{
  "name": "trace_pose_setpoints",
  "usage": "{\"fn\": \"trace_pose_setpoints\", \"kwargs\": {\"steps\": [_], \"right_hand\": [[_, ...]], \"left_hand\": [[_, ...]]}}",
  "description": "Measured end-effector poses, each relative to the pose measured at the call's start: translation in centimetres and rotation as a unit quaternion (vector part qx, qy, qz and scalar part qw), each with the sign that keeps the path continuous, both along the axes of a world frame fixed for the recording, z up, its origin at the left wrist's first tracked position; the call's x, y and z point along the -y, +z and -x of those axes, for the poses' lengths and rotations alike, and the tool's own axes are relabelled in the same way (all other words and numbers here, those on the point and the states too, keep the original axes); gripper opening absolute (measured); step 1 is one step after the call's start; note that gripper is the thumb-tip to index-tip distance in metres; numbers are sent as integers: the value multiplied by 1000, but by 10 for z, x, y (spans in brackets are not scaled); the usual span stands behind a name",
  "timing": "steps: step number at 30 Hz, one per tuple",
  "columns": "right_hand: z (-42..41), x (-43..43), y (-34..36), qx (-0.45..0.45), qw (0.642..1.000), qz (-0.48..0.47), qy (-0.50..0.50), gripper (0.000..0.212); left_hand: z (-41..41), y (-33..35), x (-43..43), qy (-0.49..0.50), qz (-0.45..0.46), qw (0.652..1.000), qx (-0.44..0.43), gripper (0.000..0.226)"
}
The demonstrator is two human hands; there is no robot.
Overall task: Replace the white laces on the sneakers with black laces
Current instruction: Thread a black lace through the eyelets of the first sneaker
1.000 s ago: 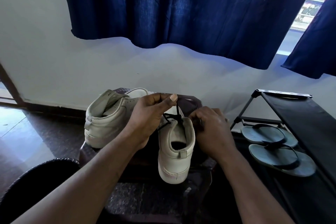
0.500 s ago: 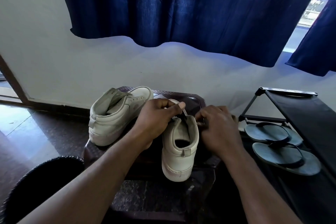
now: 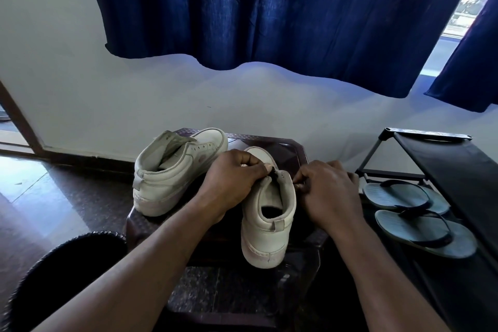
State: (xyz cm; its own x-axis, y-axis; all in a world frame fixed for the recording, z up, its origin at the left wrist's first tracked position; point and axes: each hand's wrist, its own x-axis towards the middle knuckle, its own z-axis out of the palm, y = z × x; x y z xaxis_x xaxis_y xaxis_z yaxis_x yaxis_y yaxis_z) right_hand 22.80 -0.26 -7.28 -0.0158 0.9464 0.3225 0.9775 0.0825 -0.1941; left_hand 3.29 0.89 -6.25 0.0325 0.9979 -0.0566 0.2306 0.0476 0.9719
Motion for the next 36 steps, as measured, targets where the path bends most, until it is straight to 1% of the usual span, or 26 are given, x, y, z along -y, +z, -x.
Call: {"fn": "trace_pose_setpoints", "kwargs": {"steps": [1,3,5,6,7,9,10,11,14,16,18,20,22,25,27,30,33,34,35,36], "right_hand": [[-3,-1,-2,-9,1000,15,-3,8],[-5,-5,-4,-61,997,31,32,13],[-6,-9,-6,-176,980,38,80,14],[-5,-11,-6,-236,966,43,93,12],[-3,-12,-5,-275,955,46,97,13],[3,-12,-1,-299,947,54,105,34],[8,-11,0,-310,943,58,109,42],[12,-11,0,-318,940,63,105,46],[18,-17,-3,-321,940,91,66,45],[19,-19,-1,-297,945,127,51,43],[18,-18,2,-206,963,150,86,39],[20,-15,8,-147,972,129,132,55],[22,-15,13,-125,970,135,158,62],[18,-17,10,-45,976,104,187,72],[14,-18,8,-25,976,101,189,73],[14,-18,9,-47,977,116,171,68],[18,-12,10,-109,974,106,170,71],[18,-11,4,-116,972,99,176,66],[19,-11,2,-172,967,118,145,55],[20,-11,1,-257,949,148,107,42]], "left_hand": [[1,0,0,0,-1,1000,-5,19],[4,-1,-1,8,-4,1000,-11,18],[9,-2,-2,17,-13,999,-25,20],[12,-2,-2,16,-17,999,-44,22],[15,-2,-2,11,-20,997,-68,25],[21,-1,0,-10,-18,993,-113,33],[23,-1,0,-20,-11,992,-124,37],[25,-1,0,-31,-3,992,-126,40],[26,-2,0,-57,11,993,-102,40],[28,-2,0,-76,19,993,-91,40],[30,-1,0,-97,32,992,-80,36],[29,-1,-1,-111,38,989,-88,33],[27,0,-1,-118,30,985,-126,31],[27,4,1,-113,4,973,-202,32],[29,9,2,-105,-24,960,-258,35],[32,14,3,-98,-50,941,-320,38],[36,12,0,-87,-62,940,-324,34],[37,10,-1,-77,-69,943,-318,32],[39,10,-1,-66,-80,945,-310,30],[40,10,-1,-54,-95,947,-303,28]]}}
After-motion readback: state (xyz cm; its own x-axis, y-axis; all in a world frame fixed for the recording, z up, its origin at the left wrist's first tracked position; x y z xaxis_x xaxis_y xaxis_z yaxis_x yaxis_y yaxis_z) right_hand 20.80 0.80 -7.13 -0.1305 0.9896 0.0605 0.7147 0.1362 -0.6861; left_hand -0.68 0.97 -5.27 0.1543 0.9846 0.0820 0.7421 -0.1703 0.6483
